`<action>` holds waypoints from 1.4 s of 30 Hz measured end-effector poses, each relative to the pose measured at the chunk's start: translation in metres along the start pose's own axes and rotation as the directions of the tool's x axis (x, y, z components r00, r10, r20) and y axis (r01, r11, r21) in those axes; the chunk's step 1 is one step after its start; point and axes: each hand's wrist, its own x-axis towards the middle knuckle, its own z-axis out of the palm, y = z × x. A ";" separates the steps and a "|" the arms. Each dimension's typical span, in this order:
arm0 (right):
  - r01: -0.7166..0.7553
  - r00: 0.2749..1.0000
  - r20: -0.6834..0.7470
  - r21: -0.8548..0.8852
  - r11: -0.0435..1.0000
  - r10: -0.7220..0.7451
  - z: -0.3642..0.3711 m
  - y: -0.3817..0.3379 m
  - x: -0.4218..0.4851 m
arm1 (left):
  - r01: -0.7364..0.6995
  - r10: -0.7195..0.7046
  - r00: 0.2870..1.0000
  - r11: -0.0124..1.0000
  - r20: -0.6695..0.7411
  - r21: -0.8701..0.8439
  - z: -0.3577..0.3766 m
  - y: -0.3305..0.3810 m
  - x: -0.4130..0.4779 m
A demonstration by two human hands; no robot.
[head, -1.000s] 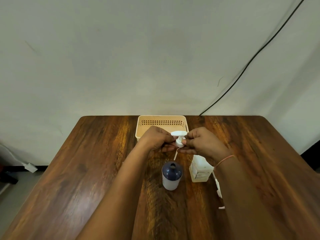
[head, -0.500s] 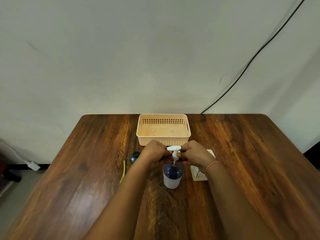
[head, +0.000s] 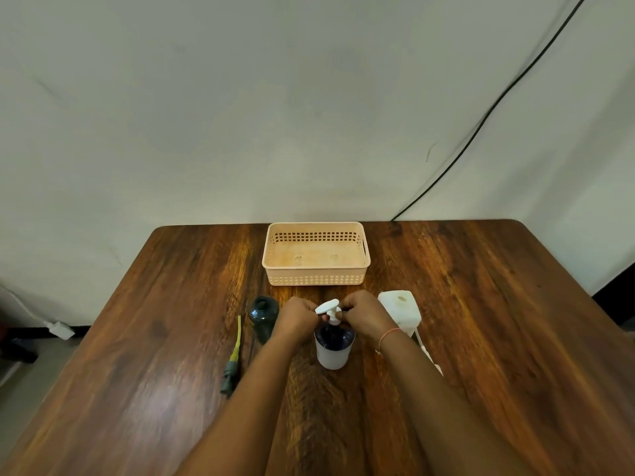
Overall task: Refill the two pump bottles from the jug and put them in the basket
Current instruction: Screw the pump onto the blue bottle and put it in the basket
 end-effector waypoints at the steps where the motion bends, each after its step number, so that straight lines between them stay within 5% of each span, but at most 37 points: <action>1: -0.002 1.000 0.001 -0.006 1.000 0.002 0.001 0.001 0.000 | -0.012 0.012 1.000 1.000 -0.008 0.002 0.002 -0.002 0.000; 18: 0.125 0.991 0.025 0.098 0.987 -0.128 0.010 0.030 0.003 | -0.225 0.223 0.974 0.954 -0.033 -0.200 0.024 -0.039 0.001; 22: 0.171 0.984 -0.052 -0.006 0.985 -0.171 0.014 0.035 0.005 | -0.233 0.234 0.972 0.972 0.032 -0.025 0.025 -0.040 0.004; 26: 0.254 0.956 -0.136 -0.053 0.966 -0.259 0.023 0.041 0.004 | -0.243 0.249 0.967 0.965 -0.054 0.094 0.030 -0.041 0.005; 38: 0.259 0.940 -0.213 -0.057 0.964 -0.265 0.028 0.048 0.008 | -0.268 0.276 0.959 0.958 -0.070 0.103 0.031 -0.040 0.007; 42: 0.248 0.963 -0.129 0.102 0.963 -0.235 0.025 0.053 0.007 | -0.249 0.256 0.964 0.963 -0.064 0.108 0.029 -0.039 0.008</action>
